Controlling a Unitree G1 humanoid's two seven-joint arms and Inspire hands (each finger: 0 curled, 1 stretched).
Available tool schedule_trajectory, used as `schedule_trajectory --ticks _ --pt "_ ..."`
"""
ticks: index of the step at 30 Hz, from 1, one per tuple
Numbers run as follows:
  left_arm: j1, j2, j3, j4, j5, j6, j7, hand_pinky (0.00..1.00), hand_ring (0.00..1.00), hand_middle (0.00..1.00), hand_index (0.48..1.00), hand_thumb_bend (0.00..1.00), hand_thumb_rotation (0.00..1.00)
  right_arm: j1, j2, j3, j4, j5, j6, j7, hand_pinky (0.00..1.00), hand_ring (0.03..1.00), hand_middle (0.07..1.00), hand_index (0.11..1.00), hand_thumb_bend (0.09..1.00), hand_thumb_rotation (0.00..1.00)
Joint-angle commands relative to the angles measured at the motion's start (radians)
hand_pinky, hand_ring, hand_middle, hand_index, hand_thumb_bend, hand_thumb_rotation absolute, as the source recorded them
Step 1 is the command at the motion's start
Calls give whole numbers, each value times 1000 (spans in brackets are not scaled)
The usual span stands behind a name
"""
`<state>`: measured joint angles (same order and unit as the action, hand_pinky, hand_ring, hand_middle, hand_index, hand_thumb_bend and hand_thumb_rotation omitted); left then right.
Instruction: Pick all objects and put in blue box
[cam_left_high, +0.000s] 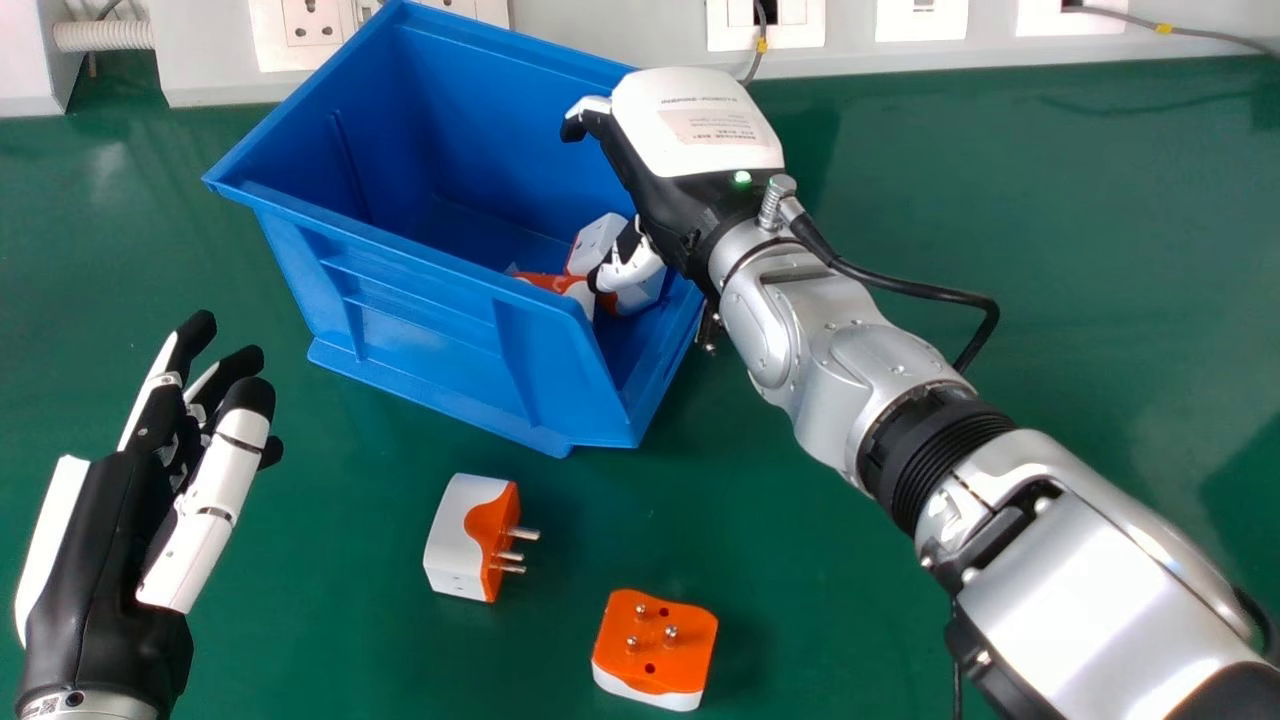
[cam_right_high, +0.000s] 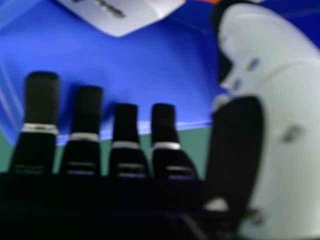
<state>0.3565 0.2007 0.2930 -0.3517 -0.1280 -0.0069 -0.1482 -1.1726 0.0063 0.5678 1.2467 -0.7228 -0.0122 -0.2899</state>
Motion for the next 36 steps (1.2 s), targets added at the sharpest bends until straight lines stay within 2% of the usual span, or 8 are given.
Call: schedule_trajectory --ticks 1,10,14,18,24,26,32,36 --pt "-4 -5 -2 -29 2 -7 7 816 899 912 959 432 731 -18 -13 5 -25 -10 -1 -26 452 830 859 789 418 0" --pt "-22 -4 -7 -17 6 1 12 818 900 913 960 420 733 -20 -22 4 -35 -6 -3 -34 453 832 861 793 417 0" --pt "-35 -5 -14 -7 9 6 16 818 900 913 961 418 733 -18 -33 5 -49 -9 -6 -41 452 832 862 794 417 0" --pt "-46 -4 -20 0 8 13 19 819 901 913 961 416 733 -8 -53 7 -75 -11 -18 -36 451 831 864 794 416 0" --pt "-54 -2 -26 3 10 20 22 820 901 913 961 416 733 25 -99 -2 -177 -10 -41 -30 452 833 870 801 415 0" --pt "-55 -1 -28 -1 13 24 26 820 901 914 961 417 732 40 -115 -3 -219 -13 -43 -32 452 838 875 805 415 0" --pt "-52 -4 -41 -59 31 63 43 826 903 914 963 390 733 131 -192 -30 -430 -17 -51 -32 451 847 883 812 414 0" --pt "-53 -3 -43 -83 42 88 54 831 905 915 966 371 740 213 -245 -56 -616 -34 -16 -12 450 854 888 815 414 0"
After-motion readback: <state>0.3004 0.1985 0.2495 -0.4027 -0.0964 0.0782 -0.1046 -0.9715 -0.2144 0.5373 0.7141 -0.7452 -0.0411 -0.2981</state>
